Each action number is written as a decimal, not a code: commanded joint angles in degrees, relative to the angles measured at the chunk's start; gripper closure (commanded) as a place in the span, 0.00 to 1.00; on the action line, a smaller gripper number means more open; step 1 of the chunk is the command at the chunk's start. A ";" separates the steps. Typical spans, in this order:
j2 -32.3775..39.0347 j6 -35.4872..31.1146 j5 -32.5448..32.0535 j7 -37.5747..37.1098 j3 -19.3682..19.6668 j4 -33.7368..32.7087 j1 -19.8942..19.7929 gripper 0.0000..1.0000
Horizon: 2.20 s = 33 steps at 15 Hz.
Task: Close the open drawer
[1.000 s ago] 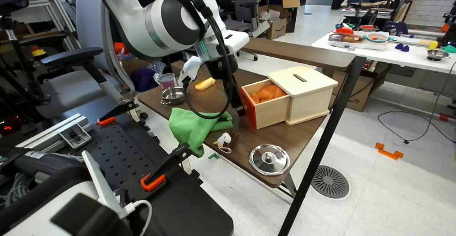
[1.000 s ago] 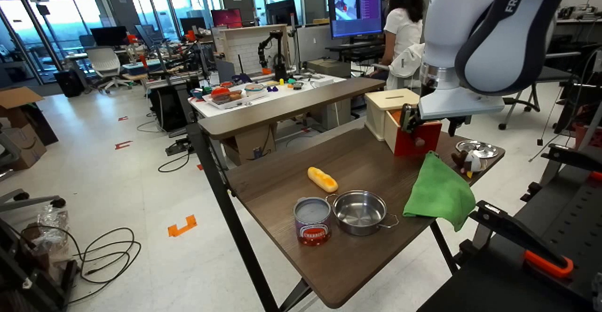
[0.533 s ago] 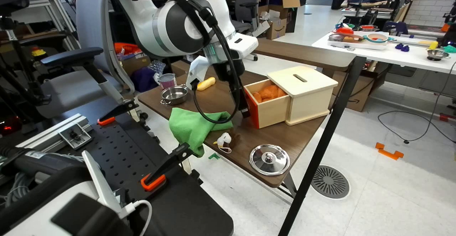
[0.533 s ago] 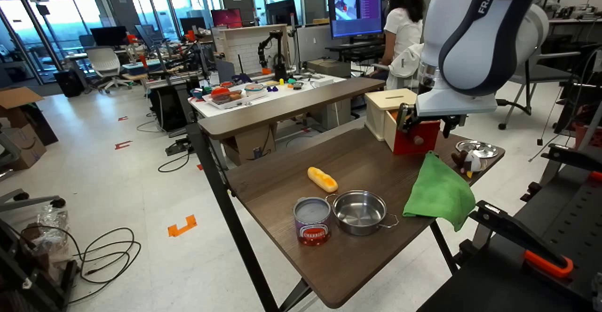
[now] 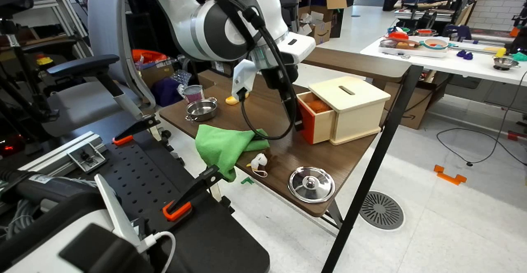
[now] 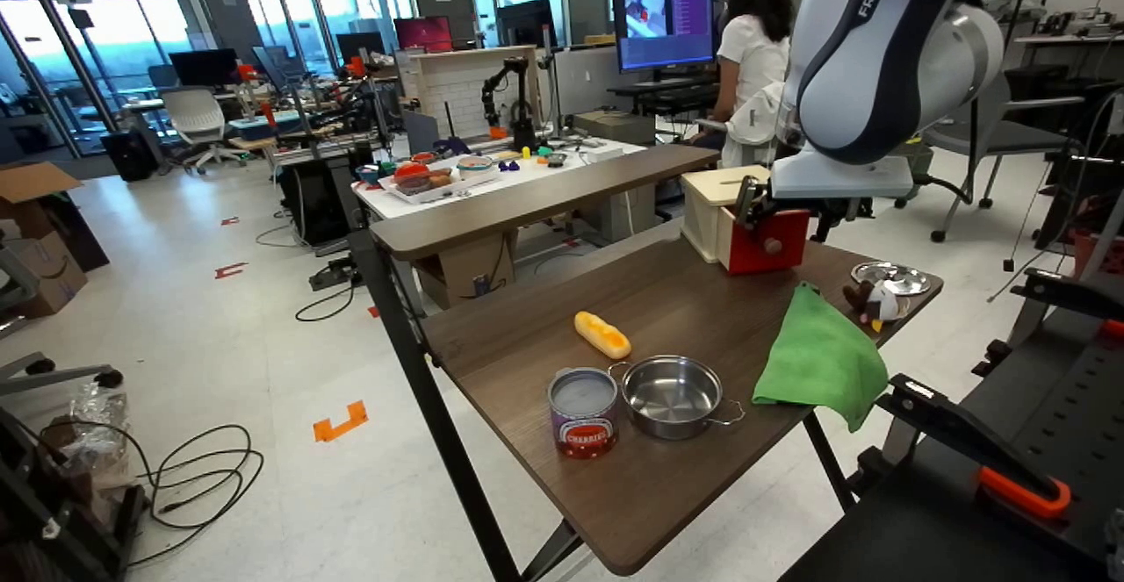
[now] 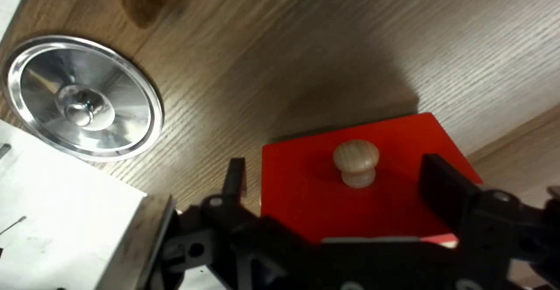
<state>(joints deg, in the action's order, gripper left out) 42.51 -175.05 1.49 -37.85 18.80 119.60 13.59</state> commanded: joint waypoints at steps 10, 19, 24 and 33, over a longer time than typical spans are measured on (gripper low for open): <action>8.60 -3.31 4.93 3.29 4.07 -8.19 2.03 0.00; 14.90 -6.79 10.16 2.77 12.90 -10.68 10.90 0.00; 13.06 -7.37 10.15 4.30 13.26 -7.71 13.26 0.00; 0.98 -10.66 10.73 11.11 10.03 3.62 15.97 0.00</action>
<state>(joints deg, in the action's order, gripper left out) 50.43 -184.47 9.72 -31.16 30.11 116.80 28.30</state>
